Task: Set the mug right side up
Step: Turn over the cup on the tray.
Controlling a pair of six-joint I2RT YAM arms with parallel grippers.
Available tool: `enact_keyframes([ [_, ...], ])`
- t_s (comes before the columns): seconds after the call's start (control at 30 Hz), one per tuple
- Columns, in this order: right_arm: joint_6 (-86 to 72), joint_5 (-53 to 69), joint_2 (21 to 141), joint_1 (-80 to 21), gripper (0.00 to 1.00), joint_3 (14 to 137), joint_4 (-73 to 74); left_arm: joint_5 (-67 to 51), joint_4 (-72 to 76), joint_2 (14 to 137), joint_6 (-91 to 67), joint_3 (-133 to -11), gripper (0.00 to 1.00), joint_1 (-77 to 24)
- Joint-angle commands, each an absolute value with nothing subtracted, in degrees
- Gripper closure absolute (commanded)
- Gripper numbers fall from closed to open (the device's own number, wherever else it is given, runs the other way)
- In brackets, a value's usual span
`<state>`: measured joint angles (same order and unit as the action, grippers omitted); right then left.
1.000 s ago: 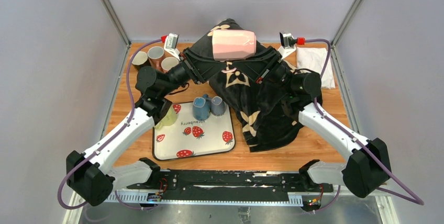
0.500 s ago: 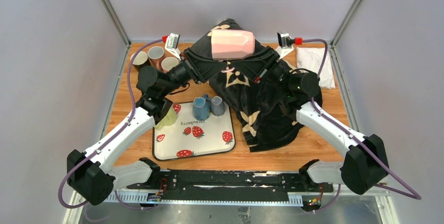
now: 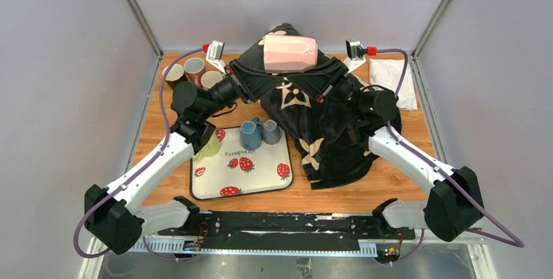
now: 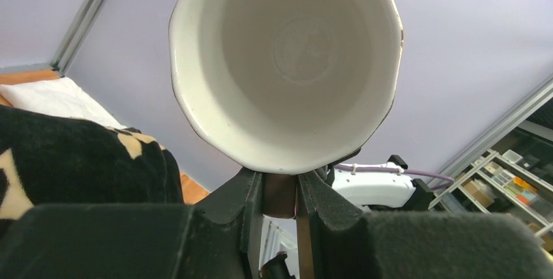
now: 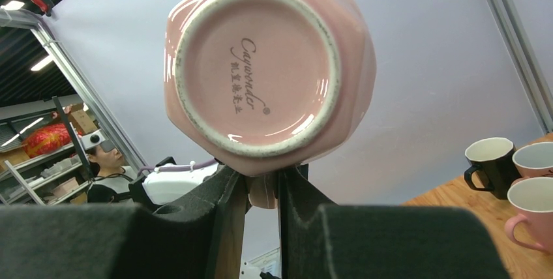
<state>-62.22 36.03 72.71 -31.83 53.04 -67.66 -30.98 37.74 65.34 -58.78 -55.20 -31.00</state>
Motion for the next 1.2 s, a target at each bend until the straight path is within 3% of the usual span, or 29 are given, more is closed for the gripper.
enact_keyframes([
  [0.0,-61.65,37.34,71.86,-33.18,1.00,52.90,-72.47,-31.73,39.95,66.41,-59.16,-57.44,1.00,-31.64],
  [0.17,-60.73,36.38,71.08,-33.13,0.94,51.84,-71.39,-31.83,41.13,66.10,-59.02,-57.09,1.00,-31.64],
  [0.57,-58.64,33.31,69.02,-33.13,0.59,50.09,-67.89,-31.06,41.13,64.35,-58.10,-55.66,1.00,-31.64],
  [1.17,-51.12,29.49,62.64,-33.13,0.46,46.10,-55.94,-30.72,41.05,64.07,-57.25,-55.55,1.00,-31.64],
])
